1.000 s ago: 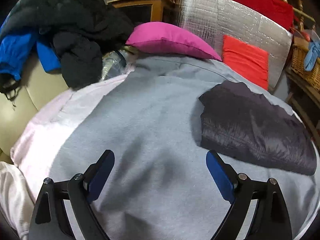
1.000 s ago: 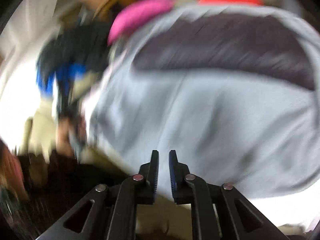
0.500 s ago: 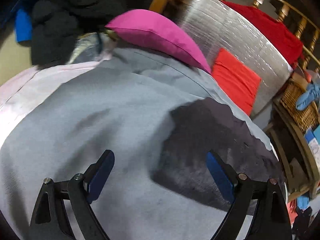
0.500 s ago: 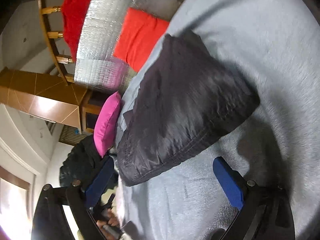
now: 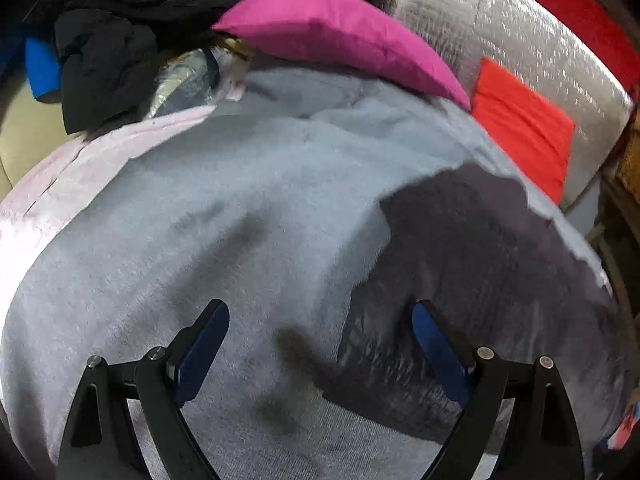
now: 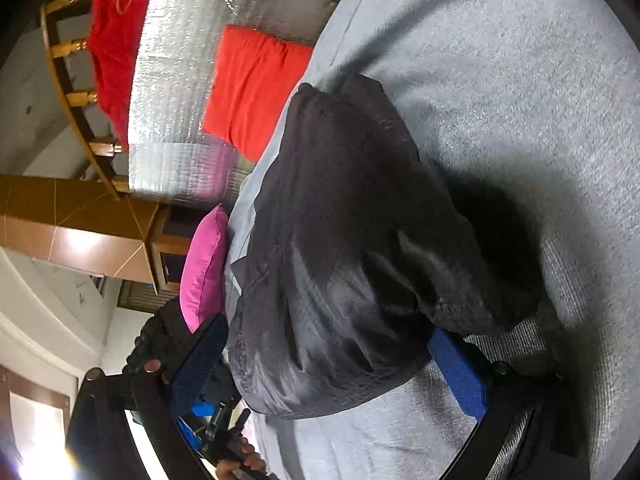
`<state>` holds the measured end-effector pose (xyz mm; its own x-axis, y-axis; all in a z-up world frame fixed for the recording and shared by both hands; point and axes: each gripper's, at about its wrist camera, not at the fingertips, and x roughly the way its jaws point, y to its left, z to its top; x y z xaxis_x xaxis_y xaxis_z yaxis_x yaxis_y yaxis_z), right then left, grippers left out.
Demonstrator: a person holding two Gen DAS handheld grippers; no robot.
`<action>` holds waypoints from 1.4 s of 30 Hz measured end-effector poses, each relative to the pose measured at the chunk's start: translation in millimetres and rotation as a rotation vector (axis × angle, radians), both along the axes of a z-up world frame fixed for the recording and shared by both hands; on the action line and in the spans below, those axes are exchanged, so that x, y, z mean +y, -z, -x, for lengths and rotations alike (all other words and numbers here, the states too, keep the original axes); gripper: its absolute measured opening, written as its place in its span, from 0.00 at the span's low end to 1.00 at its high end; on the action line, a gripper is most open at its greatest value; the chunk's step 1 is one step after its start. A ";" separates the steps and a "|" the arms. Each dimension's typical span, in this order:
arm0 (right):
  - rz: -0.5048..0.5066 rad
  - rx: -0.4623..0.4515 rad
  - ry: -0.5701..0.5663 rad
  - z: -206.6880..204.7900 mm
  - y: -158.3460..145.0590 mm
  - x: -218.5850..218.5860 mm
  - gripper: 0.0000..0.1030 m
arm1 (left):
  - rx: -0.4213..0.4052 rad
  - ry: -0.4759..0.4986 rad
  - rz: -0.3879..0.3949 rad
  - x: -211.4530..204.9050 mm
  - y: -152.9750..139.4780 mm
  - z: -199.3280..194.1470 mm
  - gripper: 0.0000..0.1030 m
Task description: Fold large clothes
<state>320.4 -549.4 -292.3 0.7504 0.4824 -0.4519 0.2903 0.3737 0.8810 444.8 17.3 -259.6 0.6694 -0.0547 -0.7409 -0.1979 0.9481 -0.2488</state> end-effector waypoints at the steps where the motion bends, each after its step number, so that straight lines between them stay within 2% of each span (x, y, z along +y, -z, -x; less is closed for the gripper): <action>1: 0.009 0.001 -0.014 2.4 -8.3 -0.5 0.98 | -0.032 0.012 0.012 1.8 -6.5 0.6 0.90; 3: 0.108 0.029 -0.089 7.0 -30.7 0.1 0.97 | -0.066 0.036 -0.009 -0.5 -12.7 -1.7 0.90; 4: 0.201 0.055 -0.112 12.2 -45.2 -1.3 0.97 | -0.065 0.049 -0.026 -2.8 -12.7 -5.6 0.91; 5: 0.288 0.067 -0.093 20.6 -59.7 -7.2 0.97 | -0.053 0.072 -0.040 -6.1 -10.2 -13.3 0.92; 6: 0.329 0.053 -0.062 27.9 -68.7 -14.5 0.97 | -0.043 0.088 -0.038 -8.1 -6.7 -19.8 0.92; 8: 0.345 -0.030 0.008 37.9 -86.7 -35.2 0.97 | -0.015 0.111 -0.010 -11.1 2.3 -34.9 0.92; 11: 0.341 -0.031 0.030 15.4 -84.0 -46.7 0.97 | -0.006 0.159 0.069 -19.6 8.4 -43.8 0.92; 13: 0.405 0.008 0.012 -14.8 -74.0 -47.3 0.97 | -0.010 0.197 0.110 -27.6 9.4 -45.3 0.92; 15: 0.435 0.056 -0.018 -43.0 -57.0 -49.9 0.96 | -0.014 0.240 0.143 -34.0 10.1 -46.0 0.71; 17: 0.425 0.085 -0.071 -72.0 -39.4 -46.1 0.81 | -0.020 0.258 0.145 -40.4 9.4 -45.7 0.64; 18: 0.448 0.103 -0.098 -84.7 -36.0 -42.1 0.53 | -0.023 0.266 0.148 -42.5 8.9 -45.3 0.56; 19: 0.492 0.133 -0.136 -97.5 -31.8 -36.2 0.41 | -0.024 0.276 0.163 -43.6 9.1 -45.6 0.50; 21: 0.605 0.174 -0.154 -111.6 -31.9 -22.8 0.34 | -0.028 0.265 0.170 -43.4 7.4 -45.1 0.40; 22: 0.647 0.162 -0.134 -112.1 -40.6 -18.4 0.28 | -0.031 0.260 0.170 -43.7 5.5 -44.4 0.38; 23: 0.700 0.125 -0.117 -110.6 -55.2 -12.7 0.27 | -0.031 0.256 0.170 -44.3 4.3 -44.0 0.35; 25: 0.800 0.046 -0.115 -110.0 -75.5 0.3 0.27 | -0.009 0.241 0.170 -45.3 4.2 -41.6 0.34; 26: 0.831 0.056 -0.121 -114.6 -74.5 4.4 0.27 | 0.007 0.235 0.163 -45.6 6.2 -40.3 0.34; 28: 0.817 0.123 -0.140 -127.6 -55.1 3.8 0.27 | 0.020 0.238 0.125 -48.6 6.2 -36.4 0.35; 29: 0.779 0.143 -0.136 -130.8 -40.0 1.2 0.33 | 0.027 0.244 0.099 -50.3 6.0 -35.1 0.35; 31: 0.721 0.127 -0.095 -125.1 -36.3 -2.2 0.36 | 0.045 0.250 0.065 -51.5 6.0 -32.0 0.35; 32: 0.702 0.130 -0.084 -120.7 -40.4 -1.9 0.42 | 0.052 0.243 0.080 -48.1 5.7 -31.0 0.36; 33: 0.686 0.133 -0.078 -117.5 -44.8 -1.7 0.52 | 0.058 0.231 0.100 -43.9 5.4 -28.9 0.40; 34: 0.660 0.121 -0.076 -111.3 -50.1 -0.8 0.67 | 0.065 0.216 0.122 -39.1 5.0 -26.3 0.42; 36: 0.633 0.072 -0.029 -89.1 -65.4 1.7 0.67 | 0.079 0.160 0.161 -26.0 0.6 -15.1 0.52; 38: 0.627 0.027 0.029 -59.6 -80.3 3.9 0.75 | 0.061 0.136 0.160 -19.3 -5.8 -1.3 0.55; 40: 0.588 -0.003 0.048 -39.0 -88.2 4.2 0.77 | 0.020 0.121 0.121 -14.6 -18.4 19.8 0.62; 42: 0.514 -0.028 0.039 -12.0 -88.8 9.5 0.77 | -0.006 0.135 0.073 -17.5 -27.9 32.9 0.75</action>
<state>332.4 -539.9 -203.5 0.7785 0.1744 -0.6029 0.2919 0.7498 0.5938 412.0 -0.2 -231.8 0.6565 -0.1982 -0.7278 -0.0681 0.9454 -0.3188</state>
